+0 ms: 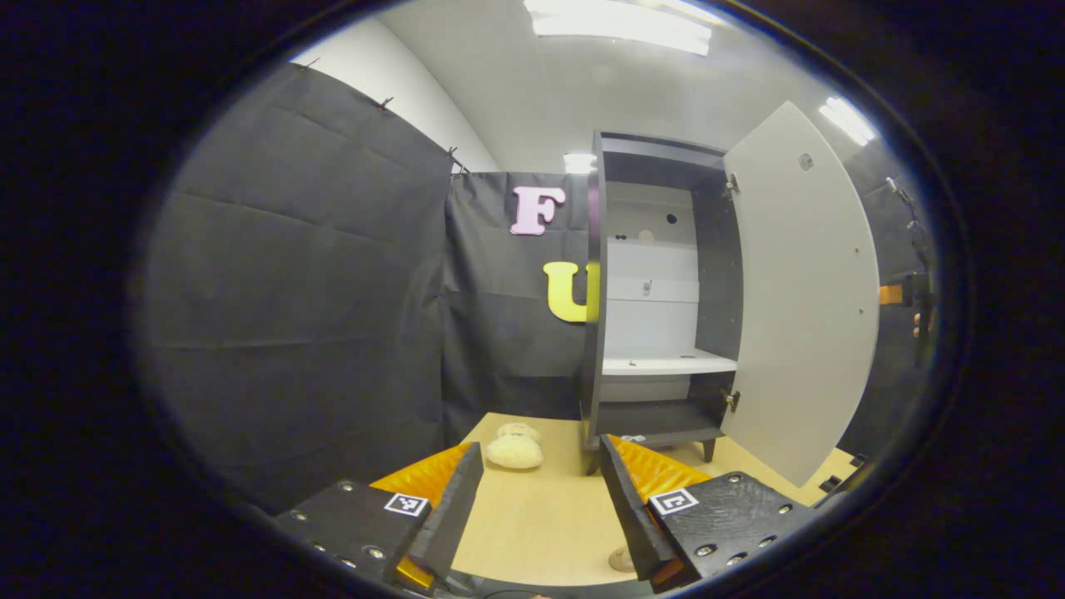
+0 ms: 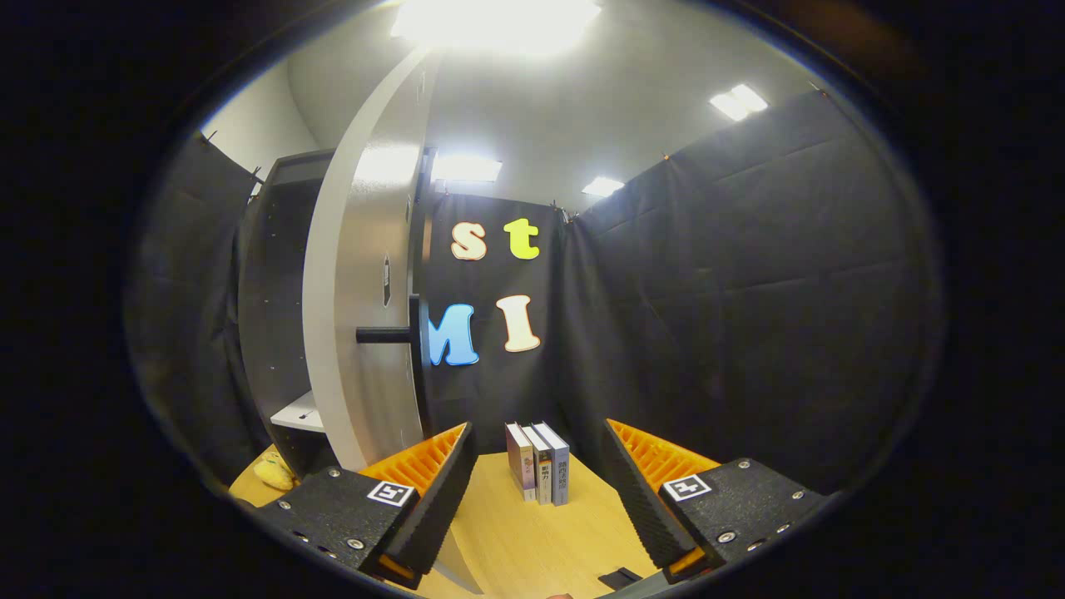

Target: Open the cabinet door with the right hand, grasp the bottle in the cabinet with the left hand and place it on the coaster, then close the cabinet door with the right hand.

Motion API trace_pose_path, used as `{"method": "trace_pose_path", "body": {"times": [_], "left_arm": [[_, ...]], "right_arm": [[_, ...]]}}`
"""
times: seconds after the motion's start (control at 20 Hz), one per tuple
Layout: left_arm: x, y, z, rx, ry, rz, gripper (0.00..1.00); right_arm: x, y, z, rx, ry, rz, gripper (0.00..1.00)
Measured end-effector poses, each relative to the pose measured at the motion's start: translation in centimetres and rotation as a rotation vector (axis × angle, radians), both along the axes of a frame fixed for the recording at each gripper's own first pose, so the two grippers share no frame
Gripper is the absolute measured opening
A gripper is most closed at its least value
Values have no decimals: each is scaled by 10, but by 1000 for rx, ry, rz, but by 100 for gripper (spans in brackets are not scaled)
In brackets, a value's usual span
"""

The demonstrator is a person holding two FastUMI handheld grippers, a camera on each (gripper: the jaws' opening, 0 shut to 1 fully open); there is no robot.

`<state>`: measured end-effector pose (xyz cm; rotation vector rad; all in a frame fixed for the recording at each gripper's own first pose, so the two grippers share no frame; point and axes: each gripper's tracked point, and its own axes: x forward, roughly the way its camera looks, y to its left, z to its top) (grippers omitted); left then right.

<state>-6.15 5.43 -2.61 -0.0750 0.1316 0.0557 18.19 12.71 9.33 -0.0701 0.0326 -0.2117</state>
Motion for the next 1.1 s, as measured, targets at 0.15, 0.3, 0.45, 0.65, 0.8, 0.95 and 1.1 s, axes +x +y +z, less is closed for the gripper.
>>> {"method": "trace_pose_path", "body": {"times": [0.15,0.3,0.45,0.65,0.8,0.95,1.1], "left_arm": [[-4,8,2,-13,-5,15,87],[-7,16,6,-8,-13,32,81],[-12,21,6,4,-16,47,87],[-21,28,4,0,-9,68,87],[-27,35,6,2,-8,91,81],[-34,44,4,14,-4,117,86],[-40,50,4,16,2,143,81]], "right_arm": [[-3,13,-1,26,5,21,93],[-10,21,-5,0,8,52,93],[-4,34,-9,8,11,113,93],[-2,56,-9,15,19,186,93],[0,68,-10,15,21,230,93],[0,75,-11,21,22,270,93],[5,85,-12,27,22,307,93]]}}
